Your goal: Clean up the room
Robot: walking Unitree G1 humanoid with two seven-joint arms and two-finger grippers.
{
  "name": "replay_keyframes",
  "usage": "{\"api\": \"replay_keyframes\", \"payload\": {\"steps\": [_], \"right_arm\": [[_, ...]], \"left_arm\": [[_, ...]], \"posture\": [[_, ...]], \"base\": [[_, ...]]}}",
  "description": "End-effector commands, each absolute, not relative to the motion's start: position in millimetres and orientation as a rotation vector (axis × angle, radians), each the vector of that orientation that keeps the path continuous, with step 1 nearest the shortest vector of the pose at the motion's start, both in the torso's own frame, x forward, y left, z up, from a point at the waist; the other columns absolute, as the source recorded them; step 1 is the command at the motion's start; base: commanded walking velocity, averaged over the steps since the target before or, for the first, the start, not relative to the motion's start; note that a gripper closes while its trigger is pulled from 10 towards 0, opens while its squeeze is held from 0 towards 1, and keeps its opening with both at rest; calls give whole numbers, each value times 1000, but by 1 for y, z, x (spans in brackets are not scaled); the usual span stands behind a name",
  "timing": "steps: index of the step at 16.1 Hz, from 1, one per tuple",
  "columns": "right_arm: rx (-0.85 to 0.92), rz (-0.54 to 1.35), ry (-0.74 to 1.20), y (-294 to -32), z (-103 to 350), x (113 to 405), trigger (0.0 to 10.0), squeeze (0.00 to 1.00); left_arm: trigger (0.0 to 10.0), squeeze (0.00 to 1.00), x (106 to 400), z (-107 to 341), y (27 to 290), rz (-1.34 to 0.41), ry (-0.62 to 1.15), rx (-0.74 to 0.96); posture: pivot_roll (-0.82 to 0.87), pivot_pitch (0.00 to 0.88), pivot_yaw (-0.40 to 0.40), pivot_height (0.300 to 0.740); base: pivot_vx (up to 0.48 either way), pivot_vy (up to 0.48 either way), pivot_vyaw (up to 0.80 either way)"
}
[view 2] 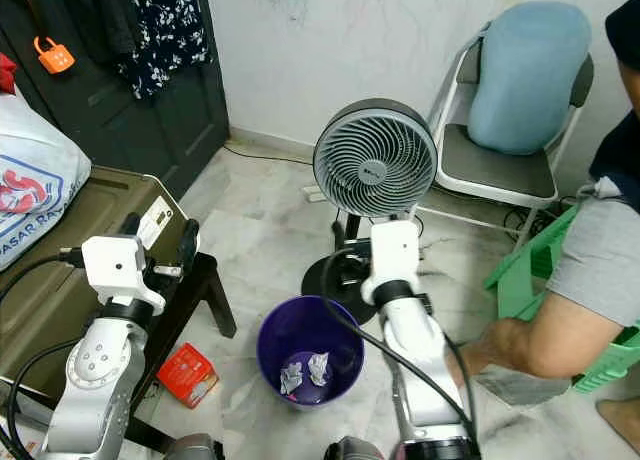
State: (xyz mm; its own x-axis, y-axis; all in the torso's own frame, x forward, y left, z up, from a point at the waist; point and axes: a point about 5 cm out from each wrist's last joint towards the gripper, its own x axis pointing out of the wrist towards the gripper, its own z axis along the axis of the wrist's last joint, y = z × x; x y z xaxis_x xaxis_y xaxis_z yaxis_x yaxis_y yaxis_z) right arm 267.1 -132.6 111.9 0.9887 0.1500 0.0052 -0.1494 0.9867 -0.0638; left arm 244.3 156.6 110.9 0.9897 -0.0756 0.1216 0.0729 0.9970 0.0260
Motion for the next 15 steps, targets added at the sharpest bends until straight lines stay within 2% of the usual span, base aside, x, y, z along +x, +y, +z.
{"api": "replay_keyframes", "payload": {"steps": [1, 2, 3, 5, 9, 15], "right_arm": [[-86, 141, -56, -133, 121, 267, 10000, 1000], [-138, 155, -66, -129, 122, 268, 10000, 0], [-138, 176, -77, -127, 123, 269, 10000, 0], [-119, 182, -71, -125, 127, 273, 10000, 0], [-97, 219, -80, -117, 129, 278, 10000, 0], [-63, 245, -74, -112, 132, 284, 10000, 0]], "left_arm": [[10000, 0, 243, 112, 155, -89, -115, 18], [10000, 0, 243, 110, 151, -120, -95, 4], [10000, 0, 244, 109, 149, -119, -86, 0], [10000, 0, 244, 109, 145, -170, -83, -36], [10000, 0, 251, 114, 149, -92, -118, 50], [10000, 0, 253, 113, 147, -104, -110, 71]], "posture": [[38, 0, -35, 740], [38, 0, -35, 740], [33, 0, -33, 740], [29, 0, -31, 740], [31, 0, -39, 740], [32, 0, -41, 740]], "base": [[0, 0, 0], [0, 0, 0], [0, 0, 0], [0, 0, 800], [0, 0, 800], [0, 0, 797]]}}
